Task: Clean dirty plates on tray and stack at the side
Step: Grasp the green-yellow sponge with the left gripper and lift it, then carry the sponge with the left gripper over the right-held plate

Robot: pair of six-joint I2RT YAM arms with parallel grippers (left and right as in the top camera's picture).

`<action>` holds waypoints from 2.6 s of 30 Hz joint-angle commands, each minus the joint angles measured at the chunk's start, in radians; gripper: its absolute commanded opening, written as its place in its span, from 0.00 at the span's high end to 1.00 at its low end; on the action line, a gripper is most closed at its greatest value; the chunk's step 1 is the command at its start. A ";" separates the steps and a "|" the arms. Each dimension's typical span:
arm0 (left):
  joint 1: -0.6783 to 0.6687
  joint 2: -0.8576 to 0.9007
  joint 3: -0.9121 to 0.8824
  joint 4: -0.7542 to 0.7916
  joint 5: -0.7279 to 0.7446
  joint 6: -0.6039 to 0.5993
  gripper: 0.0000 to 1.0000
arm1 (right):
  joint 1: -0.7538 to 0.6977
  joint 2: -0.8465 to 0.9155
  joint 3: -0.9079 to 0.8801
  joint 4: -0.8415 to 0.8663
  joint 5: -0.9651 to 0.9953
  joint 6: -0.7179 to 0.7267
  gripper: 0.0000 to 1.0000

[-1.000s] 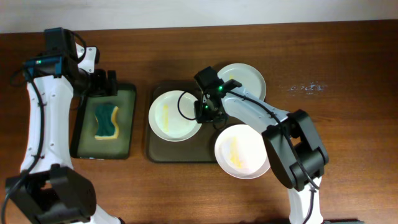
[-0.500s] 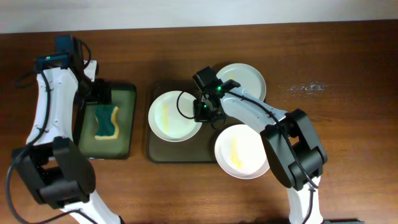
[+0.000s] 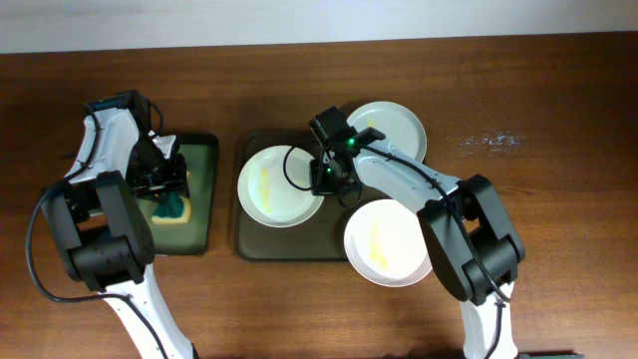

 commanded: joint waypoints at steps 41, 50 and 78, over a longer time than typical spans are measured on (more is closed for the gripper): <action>-0.001 -0.036 -0.036 0.074 -0.049 0.018 1.00 | 0.008 0.032 0.000 -0.015 0.055 -0.007 0.96; -0.008 -0.192 0.031 0.036 0.293 0.079 1.00 | 0.005 0.032 0.000 -0.015 0.046 -0.007 0.96; -0.430 -0.213 -0.337 0.445 0.018 -0.510 1.00 | -0.067 0.032 -0.003 -0.022 -0.152 0.013 0.96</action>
